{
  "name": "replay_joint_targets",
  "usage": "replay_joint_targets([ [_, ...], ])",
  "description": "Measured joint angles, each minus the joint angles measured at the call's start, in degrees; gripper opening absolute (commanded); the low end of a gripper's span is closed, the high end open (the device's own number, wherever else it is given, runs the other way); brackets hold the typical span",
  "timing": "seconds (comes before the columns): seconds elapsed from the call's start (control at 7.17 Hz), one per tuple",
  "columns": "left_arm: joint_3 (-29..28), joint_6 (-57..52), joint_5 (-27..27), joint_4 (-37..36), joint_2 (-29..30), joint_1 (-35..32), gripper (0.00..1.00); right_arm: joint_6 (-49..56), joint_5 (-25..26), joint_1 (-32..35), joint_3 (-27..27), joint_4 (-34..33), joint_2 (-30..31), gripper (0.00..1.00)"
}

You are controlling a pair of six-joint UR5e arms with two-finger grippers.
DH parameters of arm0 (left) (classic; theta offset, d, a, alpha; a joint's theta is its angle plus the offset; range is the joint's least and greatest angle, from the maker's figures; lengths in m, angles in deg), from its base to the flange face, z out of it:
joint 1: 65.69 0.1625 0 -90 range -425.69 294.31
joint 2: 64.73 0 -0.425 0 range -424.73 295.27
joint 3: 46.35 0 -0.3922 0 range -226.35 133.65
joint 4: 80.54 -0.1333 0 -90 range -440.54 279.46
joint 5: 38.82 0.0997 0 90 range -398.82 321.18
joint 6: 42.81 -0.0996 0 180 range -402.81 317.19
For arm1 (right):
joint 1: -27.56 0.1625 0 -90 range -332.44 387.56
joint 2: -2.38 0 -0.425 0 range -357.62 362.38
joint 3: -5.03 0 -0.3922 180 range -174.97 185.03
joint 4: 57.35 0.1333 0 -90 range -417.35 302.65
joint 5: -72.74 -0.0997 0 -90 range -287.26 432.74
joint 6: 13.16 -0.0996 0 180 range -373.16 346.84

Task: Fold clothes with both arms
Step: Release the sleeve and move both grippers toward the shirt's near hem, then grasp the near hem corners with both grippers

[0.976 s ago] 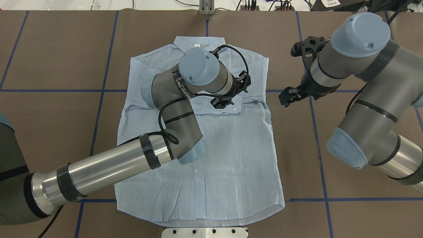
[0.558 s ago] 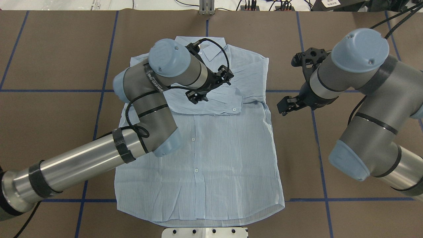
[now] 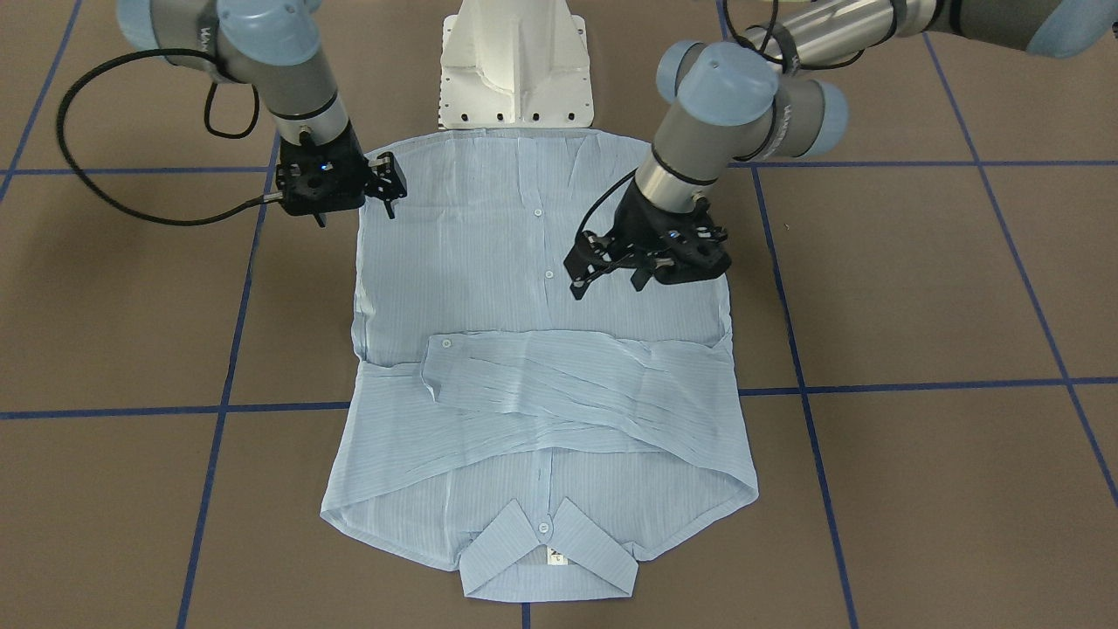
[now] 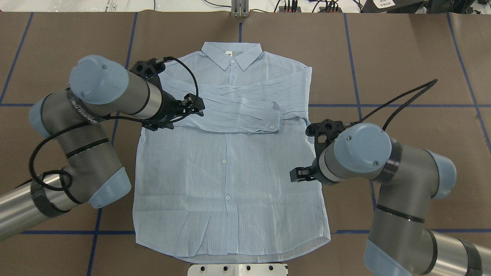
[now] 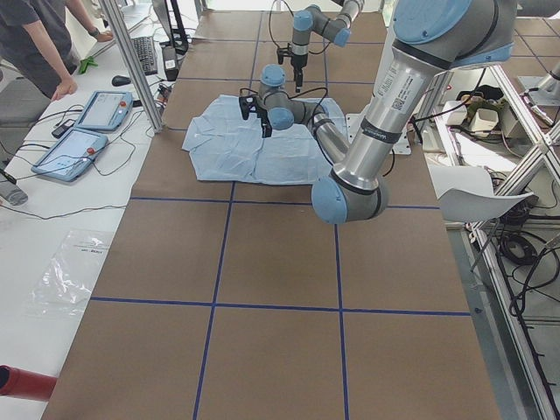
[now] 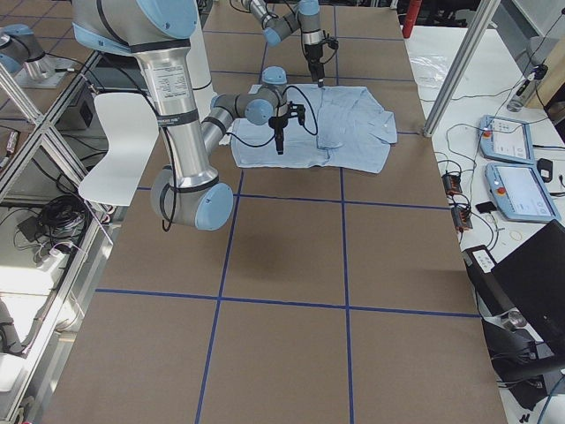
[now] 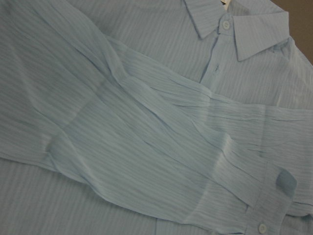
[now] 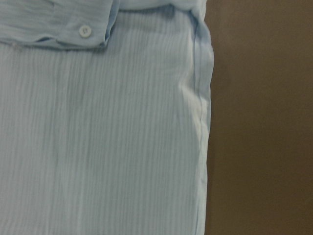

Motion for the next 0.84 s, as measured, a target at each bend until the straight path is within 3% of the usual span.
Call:
replay_joint_targets([
  [0.28,5.8,-0.7,0.0,-4.2,-3.1,-0.1,1.0,-6.4,5.8,-7.9,-1.2,5.3,6.0,0.99],
  [0.84,6.9,-0.8,0.0,-5.4,-3.4,0.0,1.0,-10.0,7.1,-12.7,-2.9,7.2,10.8,0.99],
])
